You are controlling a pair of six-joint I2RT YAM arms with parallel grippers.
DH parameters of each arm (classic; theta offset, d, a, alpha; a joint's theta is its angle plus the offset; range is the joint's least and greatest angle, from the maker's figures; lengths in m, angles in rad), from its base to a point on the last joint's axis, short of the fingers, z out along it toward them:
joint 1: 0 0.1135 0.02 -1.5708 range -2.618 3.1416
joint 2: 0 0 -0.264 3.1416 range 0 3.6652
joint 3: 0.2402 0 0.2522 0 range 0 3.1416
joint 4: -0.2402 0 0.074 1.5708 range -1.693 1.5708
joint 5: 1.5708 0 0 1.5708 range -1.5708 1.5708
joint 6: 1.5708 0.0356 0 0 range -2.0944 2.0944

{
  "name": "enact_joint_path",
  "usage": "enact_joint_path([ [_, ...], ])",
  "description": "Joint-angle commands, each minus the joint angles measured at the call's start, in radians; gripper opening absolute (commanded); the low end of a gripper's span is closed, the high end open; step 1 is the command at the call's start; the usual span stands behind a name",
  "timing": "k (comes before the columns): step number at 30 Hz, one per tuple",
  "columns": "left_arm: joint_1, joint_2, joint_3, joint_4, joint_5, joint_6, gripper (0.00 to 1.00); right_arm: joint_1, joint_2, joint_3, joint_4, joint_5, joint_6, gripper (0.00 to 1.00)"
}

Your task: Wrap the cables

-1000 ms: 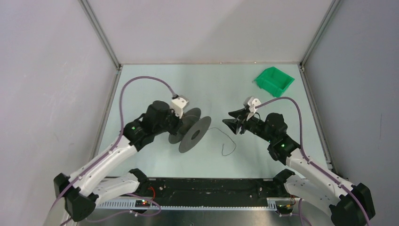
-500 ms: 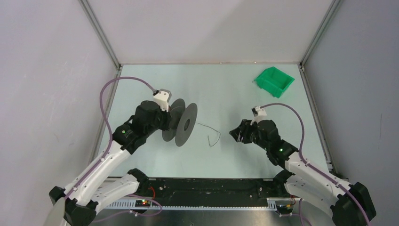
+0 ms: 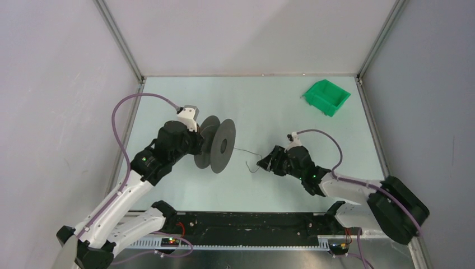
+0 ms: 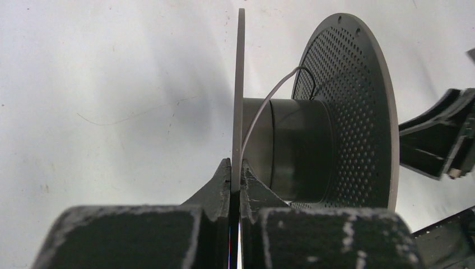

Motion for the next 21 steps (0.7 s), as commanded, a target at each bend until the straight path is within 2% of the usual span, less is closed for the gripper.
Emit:
enact_joint_path([
  [1,0.009,-0.036,0.008,0.098,-0.002,-0.068,0.0,0.021,0.139,-0.003,0.213,0.043,0.108,0.56],
  [7,0.009,-0.055,0.0,0.102,-0.009,-0.073,0.0,0.034,0.279,0.03,0.289,0.044,0.124,0.5],
  [14,0.012,-0.066,0.004,0.101,-0.013,-0.1,0.0,0.041,0.363,0.042,0.361,0.044,0.123,0.42],
  [18,0.017,-0.06,0.013,0.1,-0.014,-0.11,0.0,0.041,0.39,0.044,0.4,0.03,0.079,0.25],
  [19,0.02,-0.06,0.018,0.101,-0.023,-0.113,0.0,0.041,0.387,0.044,0.399,0.023,0.054,0.15],
  [21,0.034,-0.069,0.023,0.1,-0.035,-0.134,0.0,0.045,0.364,0.043,0.383,0.01,-0.001,0.03],
])
